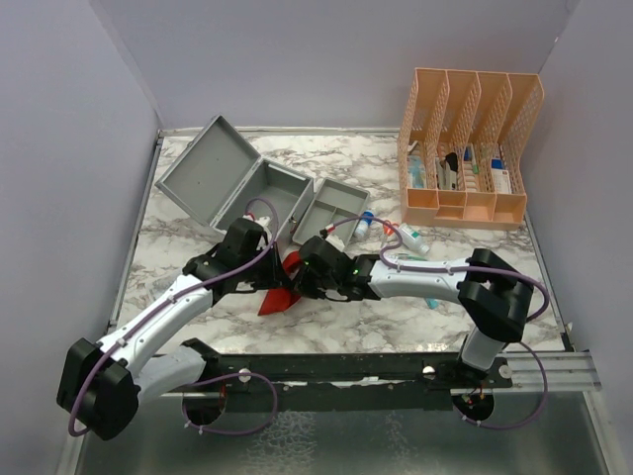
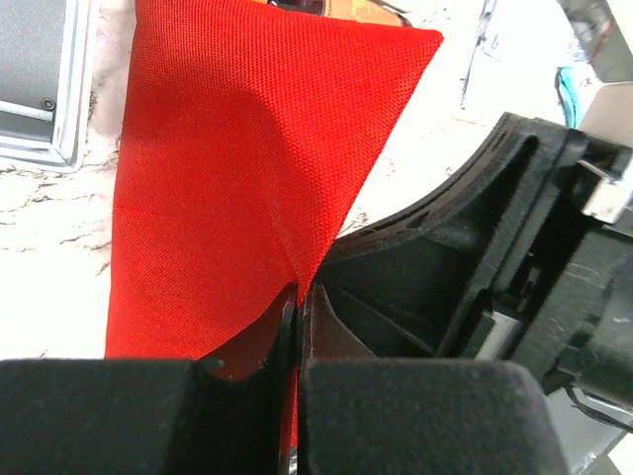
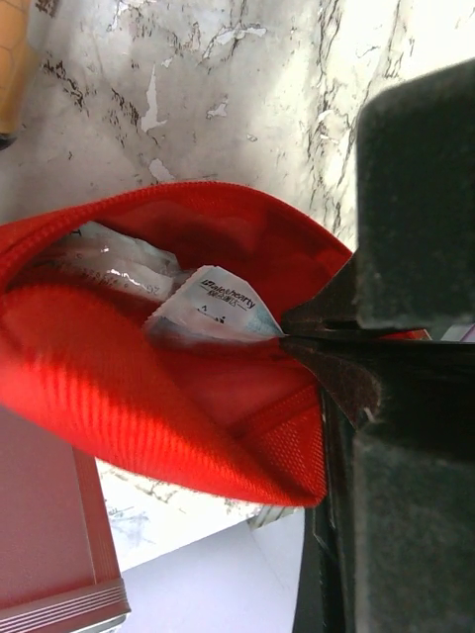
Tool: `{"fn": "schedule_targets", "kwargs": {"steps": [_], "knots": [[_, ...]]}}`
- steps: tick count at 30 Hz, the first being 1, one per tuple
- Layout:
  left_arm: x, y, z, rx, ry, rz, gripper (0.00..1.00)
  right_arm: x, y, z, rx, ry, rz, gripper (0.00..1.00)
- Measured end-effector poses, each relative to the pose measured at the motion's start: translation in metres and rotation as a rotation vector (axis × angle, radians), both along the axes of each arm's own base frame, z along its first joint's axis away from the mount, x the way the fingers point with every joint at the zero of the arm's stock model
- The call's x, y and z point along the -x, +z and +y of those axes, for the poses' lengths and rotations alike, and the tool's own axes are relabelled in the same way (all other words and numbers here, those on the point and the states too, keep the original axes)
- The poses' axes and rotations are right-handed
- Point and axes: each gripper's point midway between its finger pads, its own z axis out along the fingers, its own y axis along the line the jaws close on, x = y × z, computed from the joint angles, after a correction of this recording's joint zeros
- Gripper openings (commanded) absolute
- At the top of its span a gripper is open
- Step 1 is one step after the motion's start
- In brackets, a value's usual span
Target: Organize the medicine kit
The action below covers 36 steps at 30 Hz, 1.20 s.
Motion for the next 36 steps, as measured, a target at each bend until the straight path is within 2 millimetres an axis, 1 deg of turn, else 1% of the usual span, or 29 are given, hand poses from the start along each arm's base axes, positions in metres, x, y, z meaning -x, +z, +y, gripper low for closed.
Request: {"fn": "schedule_targets", "kwargs": {"steps": [3, 7, 9, 12, 15, 17, 19, 22, 26, 29, 32, 36], "knots": [[0.0, 0.005, 0.0, 0.014, 0.006, -0.01, 0.0, 0.001, -0.003, 0.0, -0.014, -0.011, 0.009, 0.01], [0.001, 0.01, -0.001, 0.029, 0.004, -0.021, 0.0, 0.003, -0.012, -0.004, -0.015, -0.023, 0.024, 0.01], [0.002, 0.011, -0.002, 0.034, 0.0, -0.023, 0.0, 0.004, -0.012, -0.005, -0.017, -0.026, 0.026, 0.02], [0.003, 0.013, -0.002, 0.038, -0.013, -0.035, 0.0, 0.003, -0.011, -0.003, -0.027, -0.026, 0.021, 0.1], [0.003, 0.015, -0.001, 0.036, -0.031, -0.059, 0.0, 0.003, -0.01, -0.003, -0.026, -0.025, 0.02, 0.23], [0.004, 0.016, 0.0, 0.032, -0.049, -0.079, 0.0, 0.003, -0.01, -0.004, -0.024, -0.025, 0.017, 0.3], [0.005, 0.017, 0.001, 0.029, -0.068, -0.1, 0.0, 0.003, -0.006, -0.007, -0.018, -0.027, 0.013, 0.32], [0.006, 0.022, 0.002, 0.027, -0.097, -0.139, 0.0, 0.003, 0.006, -0.013, -0.016, -0.032, -0.006, 0.32], [0.005, 0.027, 0.001, 0.032, -0.129, -0.184, 0.0, 0.002, 0.032, -0.021, -0.038, -0.037, -0.048, 0.33], [0.003, 0.028, 0.001, 0.028, -0.144, -0.204, 0.0, 0.002, 0.043, -0.027, -0.044, -0.039, -0.076, 0.32], [0.003, 0.029, 0.001, 0.025, -0.154, -0.214, 0.0, 0.002, 0.052, -0.038, -0.035, -0.039, -0.114, 0.33], [0.002, 0.029, 0.001, 0.022, -0.162, -0.224, 0.0, -0.002, 0.071, -0.053, -0.018, -0.039, -0.19, 0.33]]}}
